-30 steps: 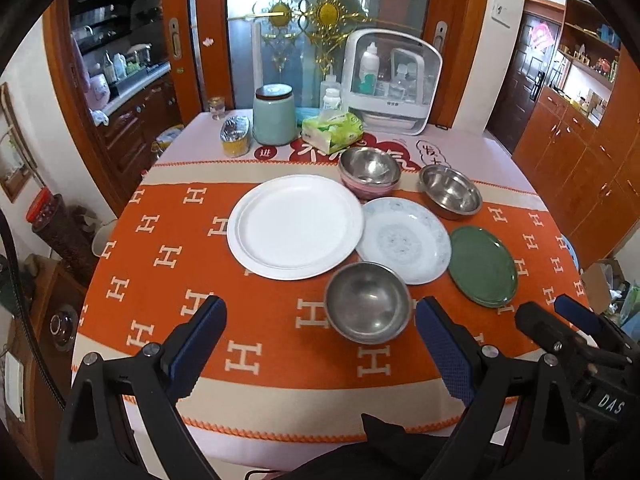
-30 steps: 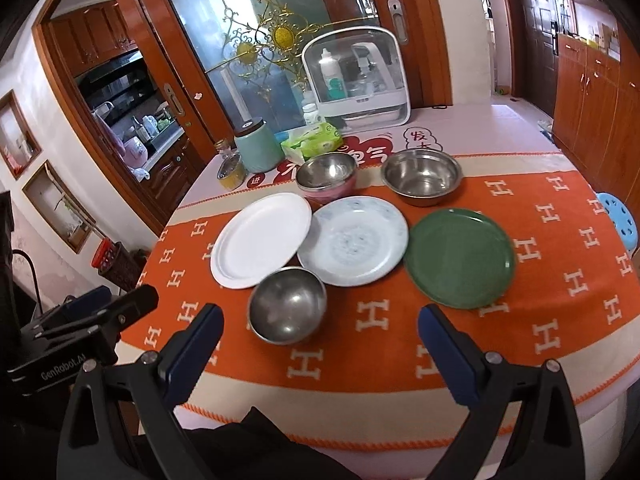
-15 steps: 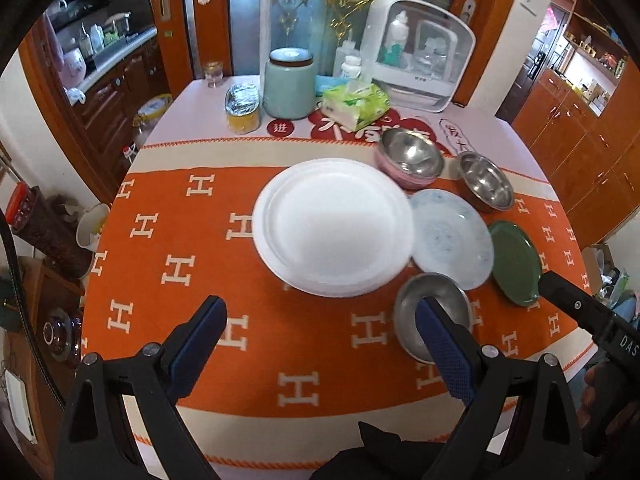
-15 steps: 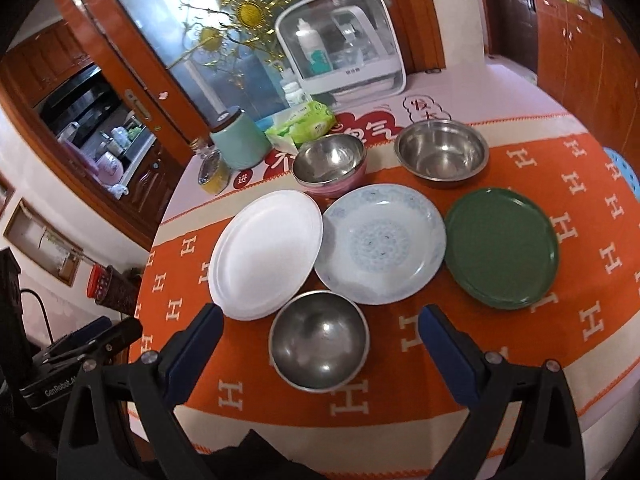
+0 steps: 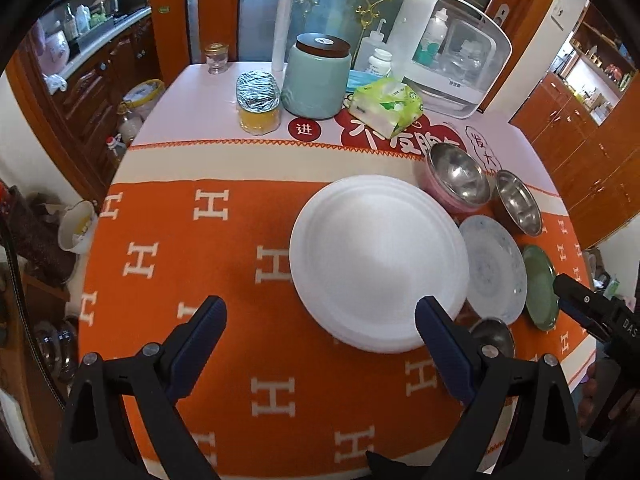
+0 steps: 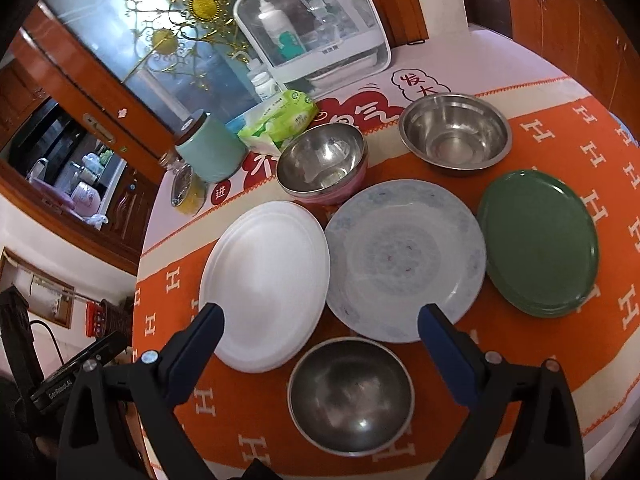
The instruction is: Organize plates and bowls
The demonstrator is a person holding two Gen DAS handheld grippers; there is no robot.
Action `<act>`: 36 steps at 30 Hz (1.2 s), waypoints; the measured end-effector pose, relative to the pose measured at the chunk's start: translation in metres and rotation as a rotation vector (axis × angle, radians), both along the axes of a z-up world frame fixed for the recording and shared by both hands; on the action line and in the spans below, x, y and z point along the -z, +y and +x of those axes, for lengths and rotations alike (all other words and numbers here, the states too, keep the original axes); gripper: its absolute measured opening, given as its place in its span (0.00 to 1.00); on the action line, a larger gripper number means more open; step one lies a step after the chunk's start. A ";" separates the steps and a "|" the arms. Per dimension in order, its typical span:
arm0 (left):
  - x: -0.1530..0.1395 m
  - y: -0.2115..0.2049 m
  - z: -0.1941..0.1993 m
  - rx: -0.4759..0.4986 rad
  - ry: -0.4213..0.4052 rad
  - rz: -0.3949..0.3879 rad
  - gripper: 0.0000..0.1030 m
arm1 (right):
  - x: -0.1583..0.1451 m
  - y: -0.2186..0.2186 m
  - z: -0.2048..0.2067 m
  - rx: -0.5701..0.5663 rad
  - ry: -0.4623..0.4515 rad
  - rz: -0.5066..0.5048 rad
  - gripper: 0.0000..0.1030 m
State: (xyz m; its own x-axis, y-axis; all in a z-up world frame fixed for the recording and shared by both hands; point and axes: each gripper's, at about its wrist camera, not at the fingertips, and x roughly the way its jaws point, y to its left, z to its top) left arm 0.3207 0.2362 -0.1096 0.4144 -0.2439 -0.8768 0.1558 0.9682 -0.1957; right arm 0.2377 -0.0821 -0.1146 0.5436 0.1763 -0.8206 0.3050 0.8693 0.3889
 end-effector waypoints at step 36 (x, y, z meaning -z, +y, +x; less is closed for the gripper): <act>0.145 -0.010 0.088 0.026 0.231 -0.168 0.60 | 0.100 0.010 0.078 -0.028 0.129 0.016 0.36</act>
